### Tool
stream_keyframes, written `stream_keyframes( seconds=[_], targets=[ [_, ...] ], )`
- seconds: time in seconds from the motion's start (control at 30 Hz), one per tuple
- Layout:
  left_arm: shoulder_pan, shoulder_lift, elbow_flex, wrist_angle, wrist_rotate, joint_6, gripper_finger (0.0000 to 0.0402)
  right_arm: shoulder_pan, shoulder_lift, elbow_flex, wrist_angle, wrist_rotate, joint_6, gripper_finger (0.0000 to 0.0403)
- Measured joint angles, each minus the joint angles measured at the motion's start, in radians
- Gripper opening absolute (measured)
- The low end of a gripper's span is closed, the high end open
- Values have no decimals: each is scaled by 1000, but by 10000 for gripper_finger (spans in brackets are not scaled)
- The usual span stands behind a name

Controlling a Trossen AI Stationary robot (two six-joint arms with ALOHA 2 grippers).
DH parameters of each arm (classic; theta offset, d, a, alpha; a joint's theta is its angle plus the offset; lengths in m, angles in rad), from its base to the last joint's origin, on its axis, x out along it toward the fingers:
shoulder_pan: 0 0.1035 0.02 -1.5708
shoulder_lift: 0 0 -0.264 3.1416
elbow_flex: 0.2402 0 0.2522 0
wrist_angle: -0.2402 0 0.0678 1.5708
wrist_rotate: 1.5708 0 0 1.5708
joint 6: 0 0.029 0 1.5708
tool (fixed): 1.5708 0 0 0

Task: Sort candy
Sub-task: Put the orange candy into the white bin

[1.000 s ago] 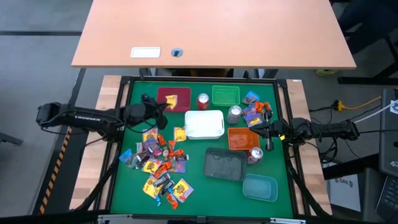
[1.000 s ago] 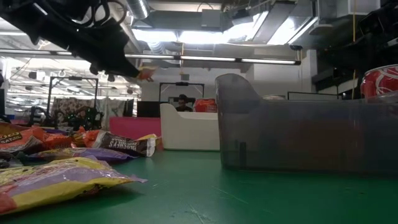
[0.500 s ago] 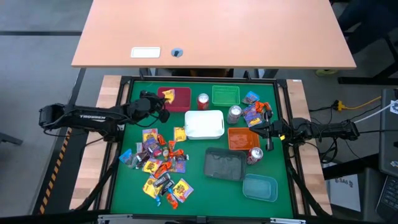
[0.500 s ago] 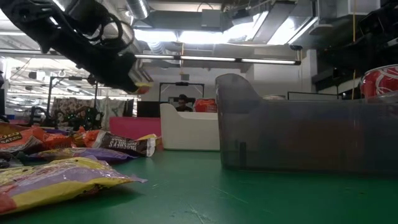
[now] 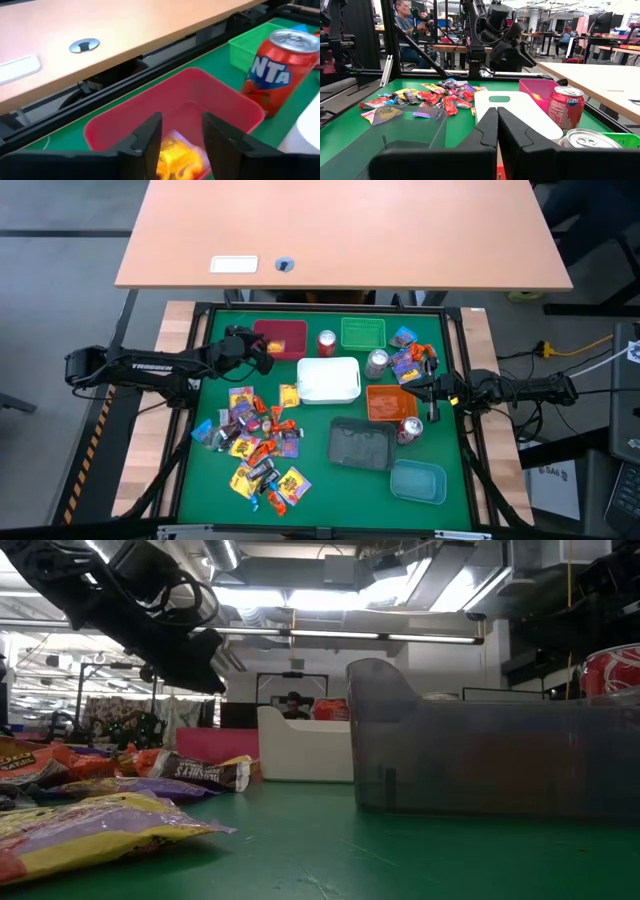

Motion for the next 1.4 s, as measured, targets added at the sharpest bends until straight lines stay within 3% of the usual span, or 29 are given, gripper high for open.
stream_keyframes(
  seconds=[0.2, 0.47, 0.83, 0.93, 1.17, 1.4],
  targets=[
    [-12, 0, 0, 79, 40, 0, 144, 0, 0, 0, 0, 0, 0, 5],
    [-87, 0, 0, 145, 299, -6, 144, 0, 0, 0, 0, 0, 0, 5],
    [-299, 0, 0, 114, 385, -84, 144, 0, 0, 0, 0, 0, 0, 5],
    [-347, 0, 0, 52, 367, -182, 144, 0, 0, 0, 0, 0, 0, 5],
    [-415, 0, -1, -157, 362, -563, 144, 0, 0, 0, 0, 0, 0, 5],
    [-446, 0, -1, -312, 480, -833, 144, 0, 0, 0, 0, 0, 0, 5]
  ],
)
